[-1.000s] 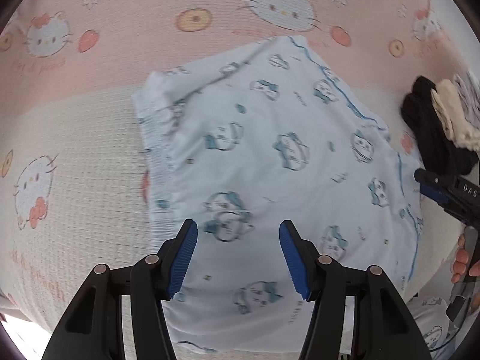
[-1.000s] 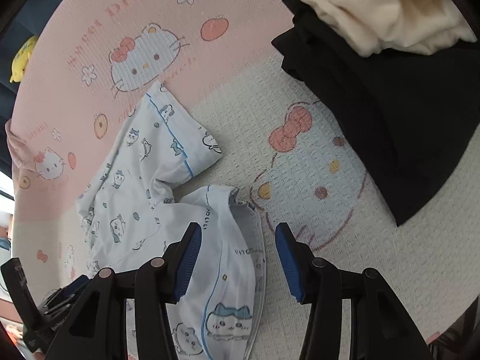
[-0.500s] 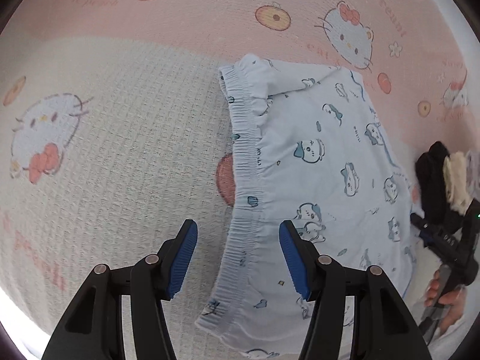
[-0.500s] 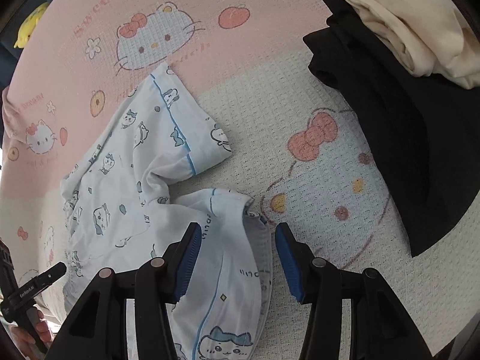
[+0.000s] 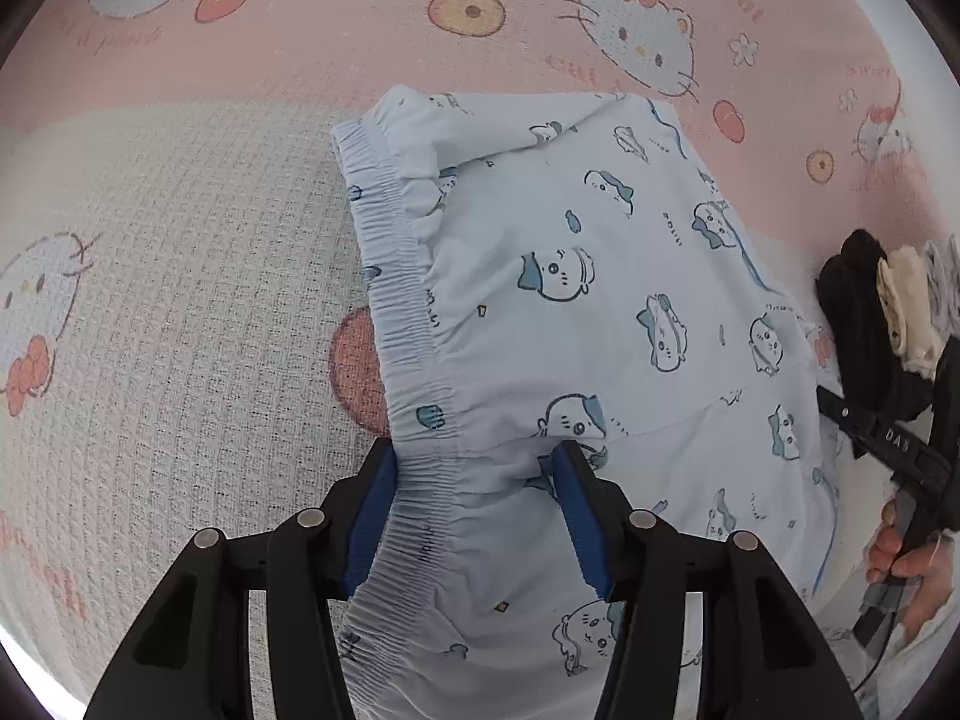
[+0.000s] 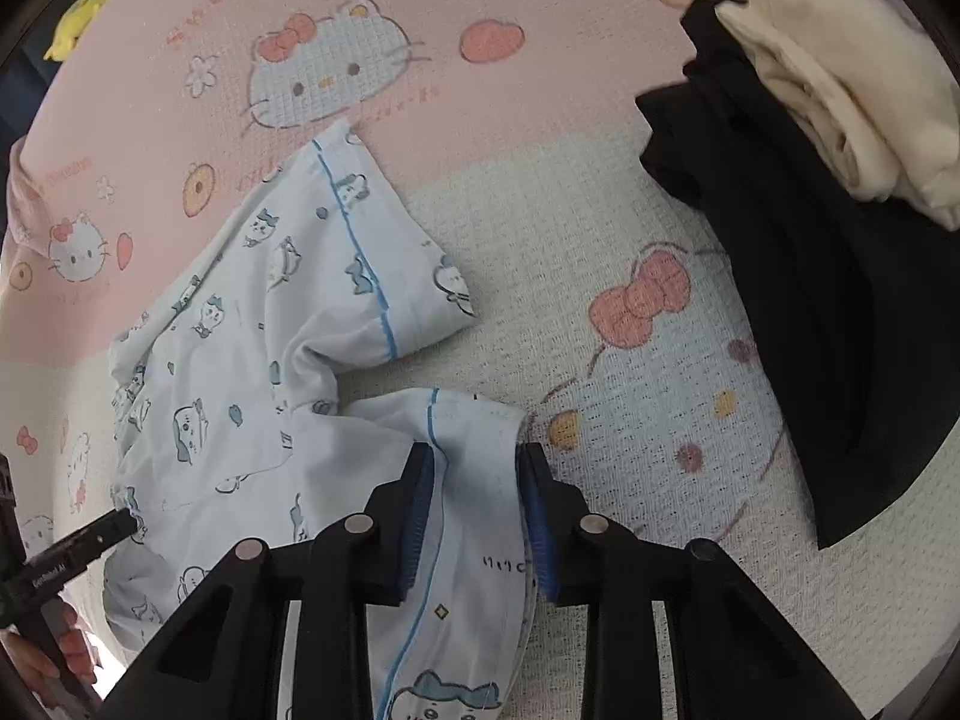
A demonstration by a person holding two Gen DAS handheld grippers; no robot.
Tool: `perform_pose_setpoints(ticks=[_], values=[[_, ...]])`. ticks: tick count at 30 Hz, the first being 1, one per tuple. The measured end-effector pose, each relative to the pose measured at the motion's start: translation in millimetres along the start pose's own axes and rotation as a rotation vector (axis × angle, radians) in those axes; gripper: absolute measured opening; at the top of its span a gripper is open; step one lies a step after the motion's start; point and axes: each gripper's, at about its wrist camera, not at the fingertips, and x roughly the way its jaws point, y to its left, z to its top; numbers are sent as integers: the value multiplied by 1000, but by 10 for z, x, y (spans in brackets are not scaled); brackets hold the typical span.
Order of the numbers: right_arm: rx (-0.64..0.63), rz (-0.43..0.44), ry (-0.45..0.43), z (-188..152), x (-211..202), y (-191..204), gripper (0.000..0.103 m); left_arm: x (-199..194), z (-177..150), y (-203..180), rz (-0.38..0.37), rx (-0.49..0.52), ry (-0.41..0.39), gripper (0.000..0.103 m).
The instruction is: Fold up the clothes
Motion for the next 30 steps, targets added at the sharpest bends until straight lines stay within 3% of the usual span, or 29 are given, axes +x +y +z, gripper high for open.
perform_pose_setpoints(ticks=[1,3,8,12,19,23,24,27,30], values=[[4,-8,-3,7,3,-8,16,1,-14,-18,31,22,-7,35],[9,-26,-10,22,2,-13,13,3,-43,-55,97,70,-22,22],[-35,-132,-51,88,-87,78,5,-6,-81,-235,222,238,-38,20],[-22,-141,-57,138,-117,26,5,-55,-100,-142,239,228,-24,19],[12,-194,-40,89,-90,-53,5,-150,-96,122,175,140,-27,19],[57,-93,-77,33,-180,-39,6,-370,-37,250,32,35,-111,22],[73,-84,-81,21,-209,-45,8,-434,-22,297,-3,4,-124,26],[141,-4,-80,-60,-297,-108,41,-611,-27,384,-33,-22,-169,53],[172,60,-70,-205,-411,-170,43,-723,-103,404,-27,8,-192,56]])
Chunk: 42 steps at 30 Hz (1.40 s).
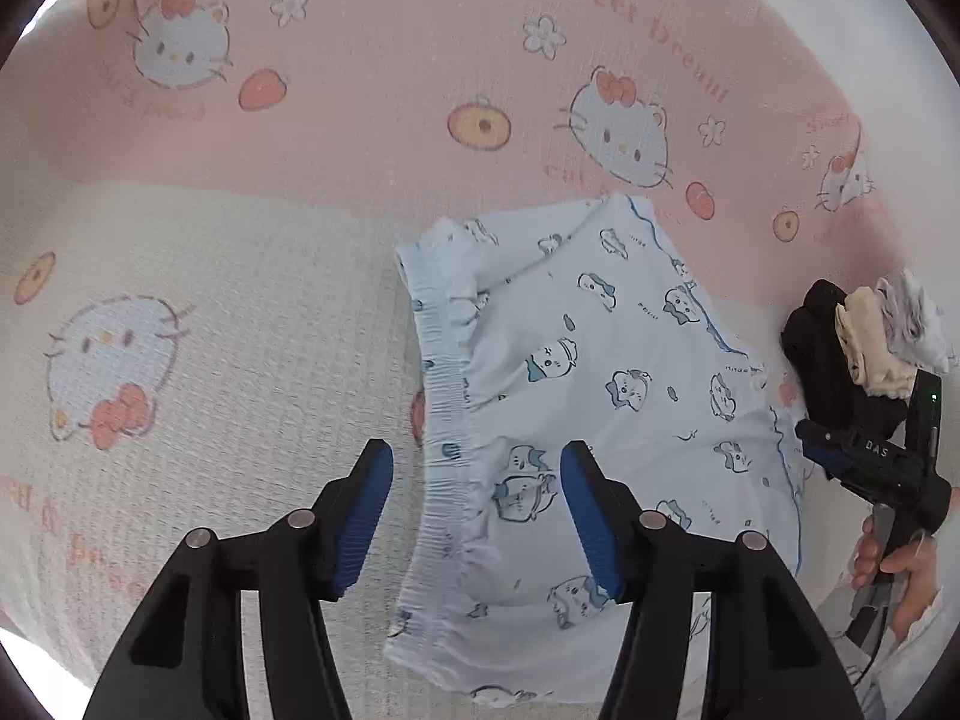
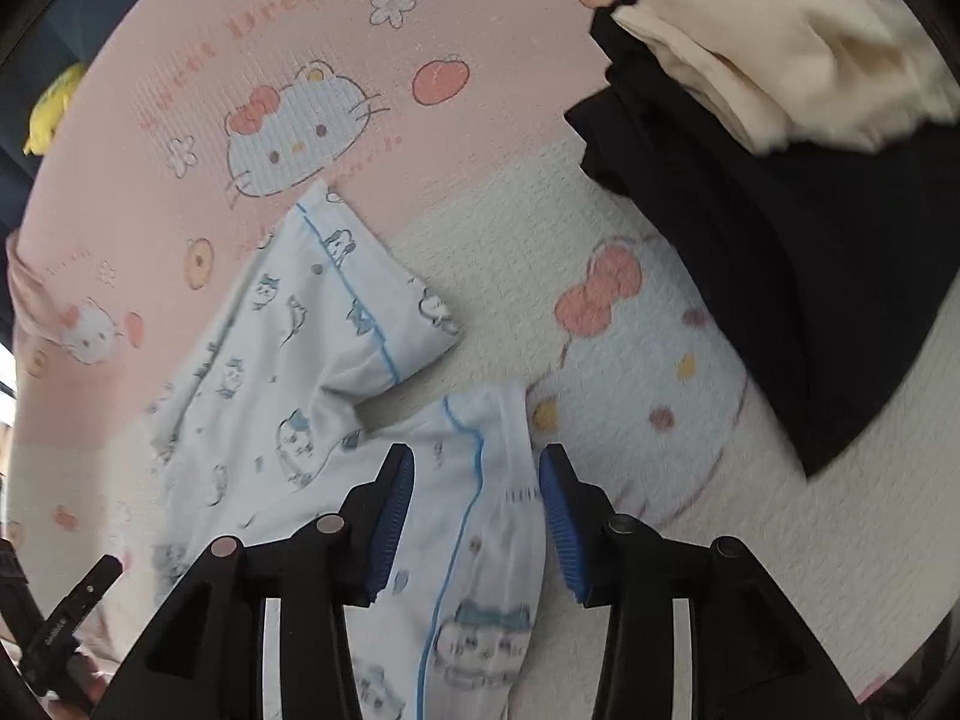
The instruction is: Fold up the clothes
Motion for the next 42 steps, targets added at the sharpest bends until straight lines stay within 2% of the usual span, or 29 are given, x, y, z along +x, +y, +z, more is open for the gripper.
perform_pose_setpoints(ticks=[6,13,17,25,28,36,39,42], values=[[-16,43,105,-438,-248,-169,43,-118,-225,17,-19,70,24,56],[-18,62,237,-983,-473,-148,43,-130,-464,-66,-52,116,62,56],[-45,6,319,-1198,-456,-23,43,-93,-624,-111,-65,159,89,56],[-149,1,317,-1301,-488,254,43,-31,-820,-131,-61,204,130,56],[-191,-28,342,-1360,-428,319,43,-34,-863,-138,-44,226,127,56],[-278,-60,373,-1484,-381,409,42,-25,-836,-107,-28,229,111,55],[-280,-60,364,-1481,-396,359,38,-7,-796,-87,-28,222,111,55],[-288,-52,342,-1331,-104,484,37,33,-758,-65,-30,207,115,55]])
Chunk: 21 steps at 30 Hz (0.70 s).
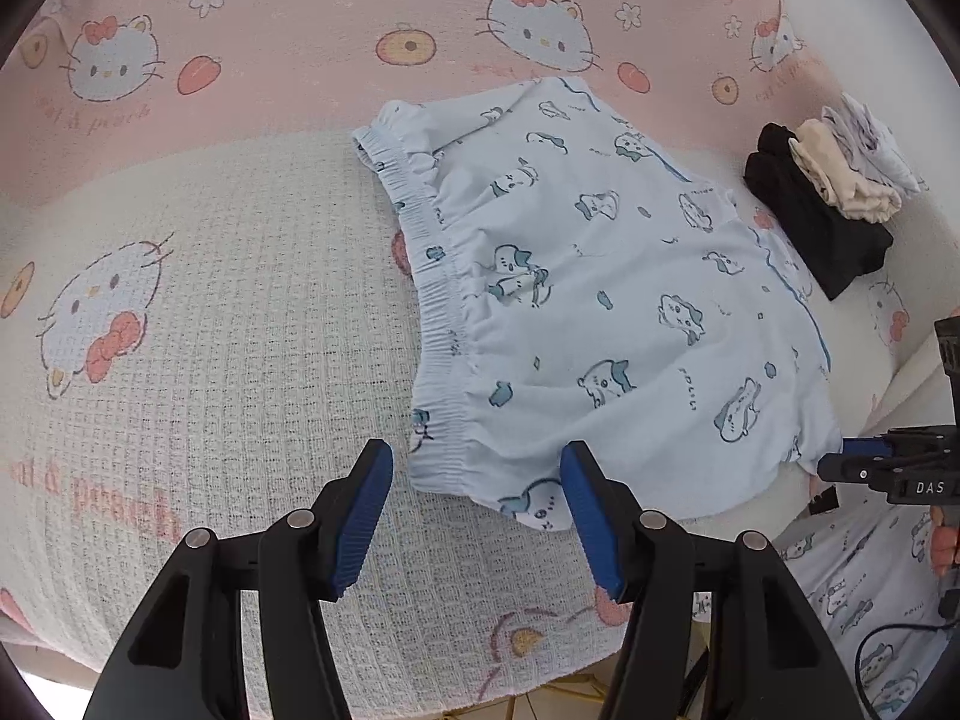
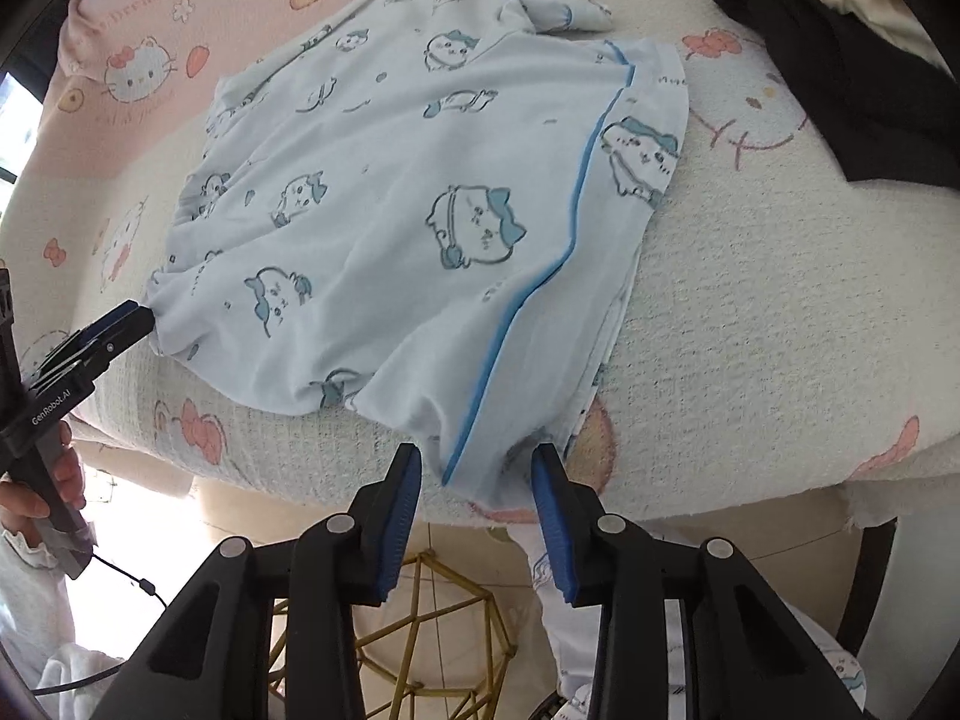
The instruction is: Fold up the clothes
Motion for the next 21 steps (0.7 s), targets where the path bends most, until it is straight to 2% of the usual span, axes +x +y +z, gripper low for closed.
perform_pose_setpoints(ticks=[3,5,7,10,15,21], values=[[-10,-4,-19,92,78,16,35,81,20,7,-22,-24,17,55],[-26,-28,-14,99,113,29,29,144,14,-14,-28,-29,26,55],[-22,-67,4,99,132,33,12,202,-13,-77,46,8,41,21],[23,-89,44,60,130,-19,8,183,-23,-141,81,46,49,21],[96,-106,87,-24,133,-168,8,138,-23,-65,67,8,89,21],[99,-125,110,-73,114,-223,8,109,-62,-95,79,37,105,21]])
